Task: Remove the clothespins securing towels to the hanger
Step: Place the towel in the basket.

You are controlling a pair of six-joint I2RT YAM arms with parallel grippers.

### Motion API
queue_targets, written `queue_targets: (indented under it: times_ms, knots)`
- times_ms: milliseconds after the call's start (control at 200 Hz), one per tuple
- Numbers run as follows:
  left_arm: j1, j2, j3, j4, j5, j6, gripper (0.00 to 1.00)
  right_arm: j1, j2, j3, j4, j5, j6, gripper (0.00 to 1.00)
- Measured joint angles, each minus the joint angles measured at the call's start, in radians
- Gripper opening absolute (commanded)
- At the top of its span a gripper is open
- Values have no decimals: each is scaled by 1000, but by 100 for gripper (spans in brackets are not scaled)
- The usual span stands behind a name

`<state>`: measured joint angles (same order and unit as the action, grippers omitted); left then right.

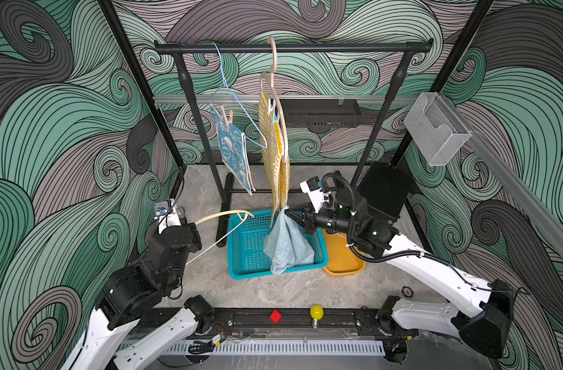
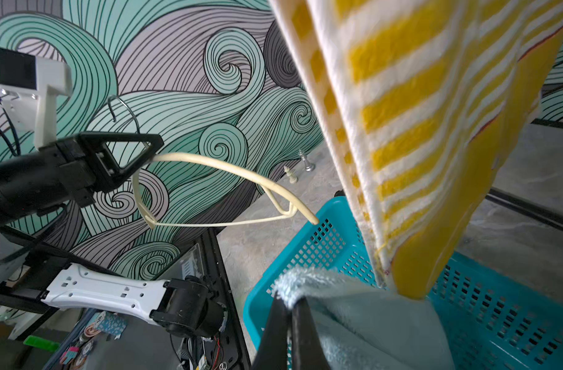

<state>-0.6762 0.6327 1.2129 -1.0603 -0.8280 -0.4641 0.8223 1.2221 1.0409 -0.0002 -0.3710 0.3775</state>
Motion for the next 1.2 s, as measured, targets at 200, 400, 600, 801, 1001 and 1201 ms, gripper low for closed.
queue_targets:
  times_ms: [200, 400, 600, 801, 1001, 1201]
  knots:
    - [0, 0, -2, 0, -2, 2, 0, 90, 101, -34, 66, 24, -6, 0]
    - [0, 0, -5, 0, -4, 2, 0, 158, 220, -30, 118, 32, -31, 0]
    - [0, 0, 19, -22, -29, 3, 0, 192, 335, -29, 184, 35, -33, 0]
    - [0, 0, 42, -25, -45, 14, 0, 238, 438, -16, 206, 46, -33, 6]
    - [0, 18, 45, -21, -32, 55, 0, 244, 455, -13, 189, 76, -45, 40]
    - [0, 55, 48, 0, 26, 105, 0, 245, 341, -14, 125, 112, -66, 49]
